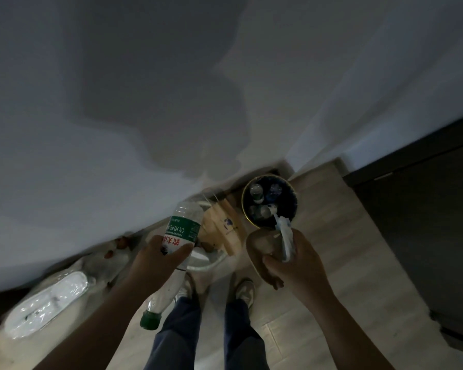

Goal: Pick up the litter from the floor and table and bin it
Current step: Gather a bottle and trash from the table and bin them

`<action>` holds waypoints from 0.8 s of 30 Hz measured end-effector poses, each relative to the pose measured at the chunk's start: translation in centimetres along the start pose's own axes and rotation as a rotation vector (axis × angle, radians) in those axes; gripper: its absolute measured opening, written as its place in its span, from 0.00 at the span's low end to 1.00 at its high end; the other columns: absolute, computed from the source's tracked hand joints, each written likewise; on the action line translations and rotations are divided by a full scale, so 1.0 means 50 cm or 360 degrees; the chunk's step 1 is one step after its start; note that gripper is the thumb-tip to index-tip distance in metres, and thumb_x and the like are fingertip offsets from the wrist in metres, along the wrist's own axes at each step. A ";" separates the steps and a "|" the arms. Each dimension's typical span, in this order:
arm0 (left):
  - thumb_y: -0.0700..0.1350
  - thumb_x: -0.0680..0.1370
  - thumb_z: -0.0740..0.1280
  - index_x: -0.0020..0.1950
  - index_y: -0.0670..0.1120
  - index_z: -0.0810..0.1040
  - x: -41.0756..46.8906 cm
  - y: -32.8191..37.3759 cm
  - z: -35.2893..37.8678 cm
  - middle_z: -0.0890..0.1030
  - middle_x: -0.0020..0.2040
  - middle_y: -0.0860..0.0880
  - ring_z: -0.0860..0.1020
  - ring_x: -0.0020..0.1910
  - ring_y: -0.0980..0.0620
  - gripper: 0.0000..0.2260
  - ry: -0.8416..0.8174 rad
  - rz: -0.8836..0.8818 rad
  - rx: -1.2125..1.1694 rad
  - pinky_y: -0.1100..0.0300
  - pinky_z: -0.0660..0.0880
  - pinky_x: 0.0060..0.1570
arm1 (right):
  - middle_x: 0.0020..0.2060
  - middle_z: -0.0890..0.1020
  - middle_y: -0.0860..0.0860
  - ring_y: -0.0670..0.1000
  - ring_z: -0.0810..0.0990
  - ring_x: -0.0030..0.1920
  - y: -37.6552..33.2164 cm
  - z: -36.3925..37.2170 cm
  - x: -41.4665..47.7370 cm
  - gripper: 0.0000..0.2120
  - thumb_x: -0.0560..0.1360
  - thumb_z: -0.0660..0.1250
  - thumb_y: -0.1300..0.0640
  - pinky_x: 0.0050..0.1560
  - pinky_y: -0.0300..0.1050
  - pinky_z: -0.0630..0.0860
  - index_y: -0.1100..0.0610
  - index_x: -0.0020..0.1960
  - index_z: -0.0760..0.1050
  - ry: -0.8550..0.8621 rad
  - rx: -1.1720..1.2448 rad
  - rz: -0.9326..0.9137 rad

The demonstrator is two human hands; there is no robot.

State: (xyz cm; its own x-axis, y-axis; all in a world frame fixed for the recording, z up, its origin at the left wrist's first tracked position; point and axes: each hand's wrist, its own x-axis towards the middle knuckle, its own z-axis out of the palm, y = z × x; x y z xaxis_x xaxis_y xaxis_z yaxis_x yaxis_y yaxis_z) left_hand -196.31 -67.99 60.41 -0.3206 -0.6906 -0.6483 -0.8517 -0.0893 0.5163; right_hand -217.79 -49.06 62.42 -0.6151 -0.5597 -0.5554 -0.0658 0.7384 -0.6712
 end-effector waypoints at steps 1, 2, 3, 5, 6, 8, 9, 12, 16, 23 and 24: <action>0.58 0.73 0.70 0.51 0.51 0.73 0.008 -0.010 0.004 0.80 0.40 0.53 0.80 0.36 0.57 0.15 -0.0004 -0.0014 0.0007 0.67 0.71 0.30 | 0.50 0.77 0.47 0.42 0.77 0.49 0.005 0.007 0.006 0.28 0.66 0.75 0.51 0.41 0.37 0.74 0.49 0.62 0.68 -0.0001 -0.0002 0.0013; 0.58 0.72 0.70 0.51 0.50 0.73 0.015 -0.018 0.008 0.80 0.39 0.53 0.79 0.36 0.58 0.15 -0.0007 -0.0024 0.0019 0.68 0.71 0.29 | 0.50 0.77 0.47 0.42 0.77 0.48 0.010 0.014 0.012 0.27 0.66 0.75 0.51 0.39 0.34 0.73 0.48 0.61 0.69 -0.0004 -0.0003 0.0025; 0.58 0.72 0.70 0.51 0.49 0.73 0.022 -0.026 0.012 0.79 0.39 0.53 0.79 0.35 0.58 0.16 -0.0012 -0.0037 0.0033 0.69 0.70 0.28 | 0.49 0.77 0.46 0.41 0.78 0.46 0.016 0.020 0.017 0.26 0.66 0.75 0.51 0.37 0.31 0.72 0.48 0.60 0.69 -0.0008 -0.0003 0.0037; 0.59 0.72 0.70 0.50 0.49 0.73 0.040 -0.039 0.020 0.80 0.38 0.52 0.79 0.34 0.58 0.16 -0.0021 -0.0060 0.0033 0.68 0.71 0.28 | 0.48 0.77 0.46 0.41 0.78 0.45 0.027 0.035 0.032 0.25 0.66 0.75 0.51 0.33 0.29 0.72 0.47 0.59 0.69 -0.0021 -0.0002 0.0055; 0.59 0.71 0.70 0.50 0.49 0.73 0.050 -0.045 0.025 0.80 0.38 0.52 0.80 0.35 0.57 0.17 -0.0024 -0.0070 0.0027 0.68 0.71 0.28 | 0.47 0.77 0.45 0.41 0.78 0.45 0.033 0.043 0.041 0.25 0.65 0.75 0.51 0.33 0.29 0.72 0.47 0.59 0.69 -0.0029 -0.0002 0.0060; 0.60 0.71 0.69 0.51 0.48 0.73 0.072 -0.063 0.034 0.80 0.39 0.52 0.80 0.35 0.56 0.18 -0.0029 -0.0087 0.0033 0.67 0.71 0.29 | 0.47 0.77 0.46 0.42 0.78 0.46 0.046 0.067 0.065 0.25 0.65 0.75 0.51 0.36 0.30 0.70 0.48 0.58 0.69 -0.0036 -0.0040 0.0042; 0.59 0.72 0.69 0.51 0.48 0.73 0.084 -0.073 0.039 0.80 0.39 0.51 0.80 0.35 0.56 0.18 -0.0032 -0.0095 0.0037 0.67 0.71 0.29 | 0.46 0.77 0.47 0.44 0.78 0.45 0.054 0.083 0.081 0.24 0.65 0.75 0.51 0.37 0.33 0.70 0.49 0.57 0.70 -0.0031 -0.0078 0.0024; 0.58 0.72 0.70 0.53 0.47 0.73 0.116 -0.114 0.059 0.80 0.40 0.51 0.80 0.35 0.56 0.18 -0.0033 -0.0137 0.0021 0.66 0.72 0.29 | 0.44 0.76 0.47 0.44 0.77 0.43 0.076 0.143 0.135 0.23 0.65 0.74 0.51 0.34 0.32 0.68 0.52 0.57 0.71 -0.0040 -0.0190 -0.0017; 0.58 0.72 0.70 0.54 0.49 0.73 0.165 -0.179 0.097 0.81 0.41 0.51 0.81 0.37 0.55 0.17 -0.0037 -0.0194 -0.0024 0.65 0.74 0.30 | 0.49 0.76 0.50 0.48 0.77 0.48 0.109 0.243 0.213 0.28 0.66 0.74 0.50 0.44 0.43 0.78 0.53 0.63 0.69 -0.0121 -0.0337 -0.0109; 0.60 0.71 0.69 0.53 0.50 0.74 0.278 -0.292 0.161 0.81 0.42 0.50 0.81 0.36 0.56 0.18 -0.0086 -0.0234 -0.0008 0.65 0.75 0.30 | 0.55 0.76 0.52 0.53 0.75 0.56 0.193 0.445 0.359 0.27 0.69 0.72 0.48 0.52 0.48 0.76 0.55 0.63 0.68 -0.0227 -0.0540 -0.0244; 0.60 0.71 0.69 0.53 0.50 0.73 0.295 -0.306 0.166 0.81 0.42 0.50 0.81 0.37 0.56 0.18 -0.0082 -0.0235 -0.0010 0.65 0.75 0.31 | 0.57 0.76 0.53 0.54 0.75 0.57 0.206 0.473 0.380 0.28 0.69 0.71 0.48 0.53 0.49 0.76 0.55 0.65 0.68 -0.0225 -0.0581 -0.0251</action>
State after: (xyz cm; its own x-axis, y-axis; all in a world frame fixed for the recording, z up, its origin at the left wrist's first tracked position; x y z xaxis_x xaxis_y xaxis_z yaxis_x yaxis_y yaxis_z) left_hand -191.47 -70.85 38.28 -0.2130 -0.6319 -0.7452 -0.8885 -0.1920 0.4168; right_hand -211.58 -60.98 33.32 -0.4629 -0.7039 -0.5387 -0.4402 0.7101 -0.5496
